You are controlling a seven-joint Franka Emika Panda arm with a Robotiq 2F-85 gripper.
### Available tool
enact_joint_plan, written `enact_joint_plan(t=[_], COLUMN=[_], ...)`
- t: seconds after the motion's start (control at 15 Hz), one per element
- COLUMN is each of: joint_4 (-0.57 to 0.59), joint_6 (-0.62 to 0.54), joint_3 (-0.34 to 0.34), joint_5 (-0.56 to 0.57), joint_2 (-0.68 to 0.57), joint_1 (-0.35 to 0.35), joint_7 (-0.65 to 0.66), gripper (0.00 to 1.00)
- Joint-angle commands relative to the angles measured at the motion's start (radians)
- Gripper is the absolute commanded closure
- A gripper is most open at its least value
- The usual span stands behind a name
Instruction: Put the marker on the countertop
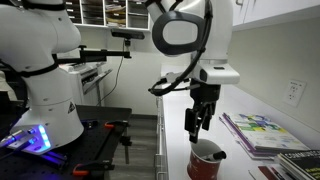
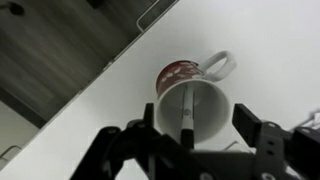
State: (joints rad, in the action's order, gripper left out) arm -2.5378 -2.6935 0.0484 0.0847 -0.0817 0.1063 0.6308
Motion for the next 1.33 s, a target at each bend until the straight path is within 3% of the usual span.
enact_joint_plan(t=[0.0, 0.13, 0.33, 0.4, 0.47, 0.6, 0.73, 0.8, 0.87, 1.0, 1.13, 1.27], joint_4=[0.077, 0.117, 0.159, 0.169, 0.175, 0.185, 0.188, 0.184, 0.181, 0.172, 0.157, 0.142], joint_6=[-0.024, -0.018, -0.022, -0.028, -0.031, -0.051, -0.074, -0.091, -0.11, -0.14, -0.152, -0.112], joint_3=[0.055, 0.084, 0.114, 0.127, 0.136, 0.166, 0.188, 0.199, 0.214, 0.236, 0.278, 0.371], joint_5=[0.022, 0.019, -0.004, 0.004, 0.007, 0.02, 0.013, 0.012, 0.016, 0.019, 0.051, 0.161], joint_2=[-0.092, -0.139, -0.196, -0.213, -0.225, -0.252, -0.271, -0.275, -0.281, -0.282, -0.269, -0.239], joint_1=[-0.041, -0.062, -0.089, -0.102, -0.114, -0.143, -0.165, -0.177, -0.19, -0.215, -0.26, -0.349], joint_7=[0.102, 0.114, 0.106, 0.112, 0.11, 0.126, 0.13, 0.131, 0.141, 0.135, 0.148, 0.201], gripper=[0.47, 0.62, 0.66, 0.66, 0.58, 0.54, 0.66, 0.83, 0.84, 0.99, 0.95, 0.95])
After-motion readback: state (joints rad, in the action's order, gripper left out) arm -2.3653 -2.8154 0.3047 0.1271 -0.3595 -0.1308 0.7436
